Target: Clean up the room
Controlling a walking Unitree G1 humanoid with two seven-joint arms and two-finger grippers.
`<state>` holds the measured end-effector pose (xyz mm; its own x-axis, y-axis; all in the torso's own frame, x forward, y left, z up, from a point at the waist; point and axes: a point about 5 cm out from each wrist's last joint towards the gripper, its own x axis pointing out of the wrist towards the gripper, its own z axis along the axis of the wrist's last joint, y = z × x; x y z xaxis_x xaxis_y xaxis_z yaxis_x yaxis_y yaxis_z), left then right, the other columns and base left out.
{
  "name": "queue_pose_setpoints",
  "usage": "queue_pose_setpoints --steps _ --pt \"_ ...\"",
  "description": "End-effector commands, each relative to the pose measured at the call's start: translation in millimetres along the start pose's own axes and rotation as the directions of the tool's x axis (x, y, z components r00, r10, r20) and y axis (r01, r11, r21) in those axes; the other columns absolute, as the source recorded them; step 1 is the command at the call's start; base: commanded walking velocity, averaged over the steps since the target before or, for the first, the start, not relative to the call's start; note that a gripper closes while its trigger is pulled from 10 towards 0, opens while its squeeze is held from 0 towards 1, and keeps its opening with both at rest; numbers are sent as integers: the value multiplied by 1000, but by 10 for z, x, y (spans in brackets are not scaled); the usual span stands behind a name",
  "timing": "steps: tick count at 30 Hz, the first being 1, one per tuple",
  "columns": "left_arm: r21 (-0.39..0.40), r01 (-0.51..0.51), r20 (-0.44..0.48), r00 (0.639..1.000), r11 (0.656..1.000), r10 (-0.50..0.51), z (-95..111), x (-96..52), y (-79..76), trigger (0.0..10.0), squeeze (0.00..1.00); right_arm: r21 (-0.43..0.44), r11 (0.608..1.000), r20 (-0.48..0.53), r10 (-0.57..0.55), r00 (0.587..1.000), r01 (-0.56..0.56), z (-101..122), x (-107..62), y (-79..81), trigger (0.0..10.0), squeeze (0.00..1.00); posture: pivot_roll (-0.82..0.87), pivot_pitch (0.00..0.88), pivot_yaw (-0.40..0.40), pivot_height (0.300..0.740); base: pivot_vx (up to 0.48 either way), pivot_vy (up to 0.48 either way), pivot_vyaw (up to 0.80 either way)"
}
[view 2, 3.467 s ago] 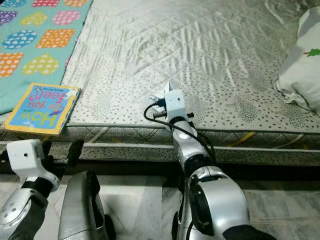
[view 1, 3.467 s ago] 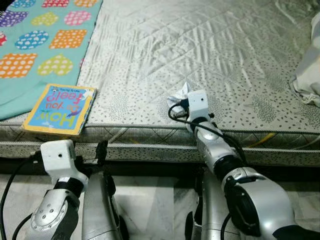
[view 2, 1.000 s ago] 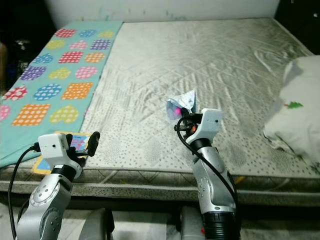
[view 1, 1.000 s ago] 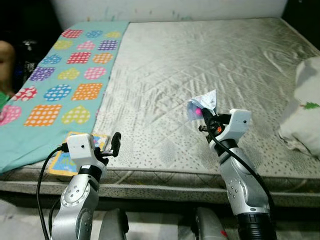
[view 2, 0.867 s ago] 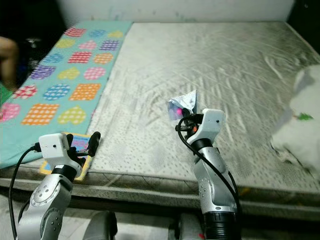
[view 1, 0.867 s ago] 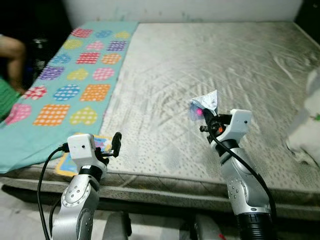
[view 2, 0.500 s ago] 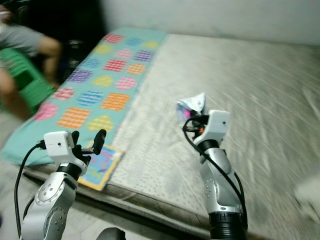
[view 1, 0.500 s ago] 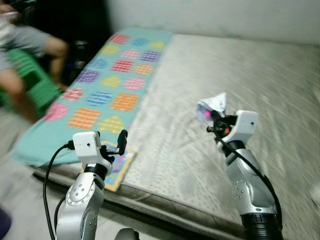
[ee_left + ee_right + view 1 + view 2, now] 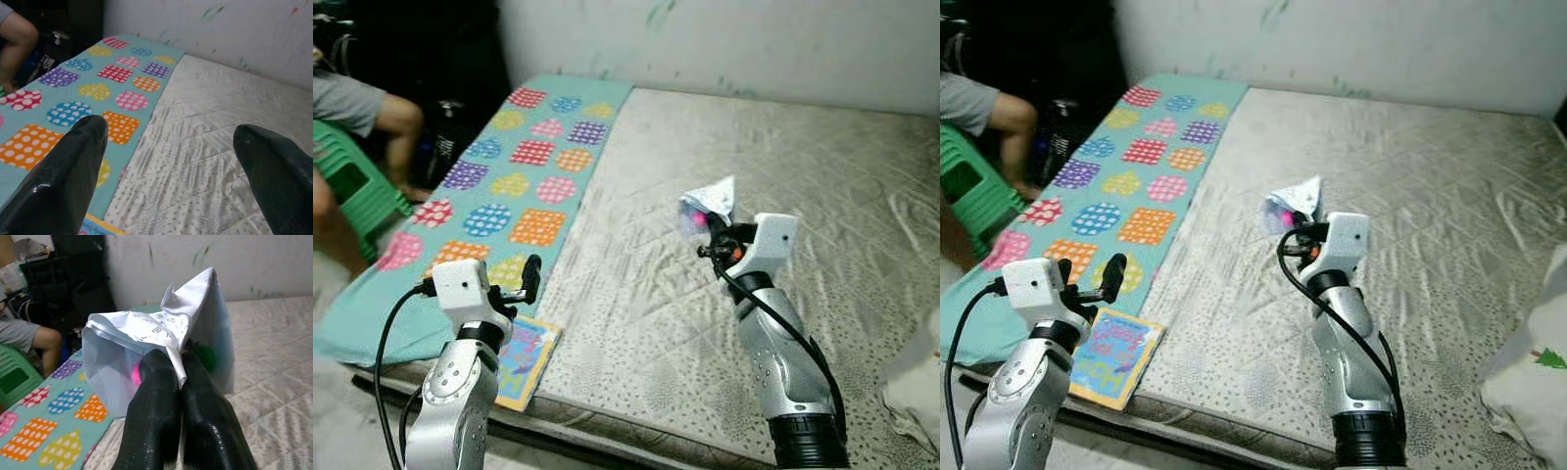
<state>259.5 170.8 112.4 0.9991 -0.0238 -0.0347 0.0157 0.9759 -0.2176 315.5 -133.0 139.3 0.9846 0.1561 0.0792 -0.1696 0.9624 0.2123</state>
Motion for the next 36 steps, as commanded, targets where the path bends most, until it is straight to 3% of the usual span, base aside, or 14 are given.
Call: queue_pose_setpoints --steps 1,11,22,36 --pt "5 4 -9 1000 1000 -4 -10 12 -3 10000 0 -6 1000 -9 -21 1000 21 -28 -6 -58 10000 0 -107 0 54 740 0 0 0" --pt "15 -29 -5 1000 999 29 19 22 -2 10000 0 -1 1000 -21 -18 1000 18 -50 8 -59 10000 0 -54 0 49 740 0 0 0" --pt "-33 -24 6 1000 999 24 19 30 -74 10000 0 -8 1000 -50 4 999 -5 -85 39 -13 10000 0 -42 0 24 740 0 0 0" --pt "-57 12 15 1000 998 -11 31 55 -156 10000 0 -33 999 -71 5 997 -8 -97 67 -46 10000 0 -59 0 -11 740 0 0 -671"
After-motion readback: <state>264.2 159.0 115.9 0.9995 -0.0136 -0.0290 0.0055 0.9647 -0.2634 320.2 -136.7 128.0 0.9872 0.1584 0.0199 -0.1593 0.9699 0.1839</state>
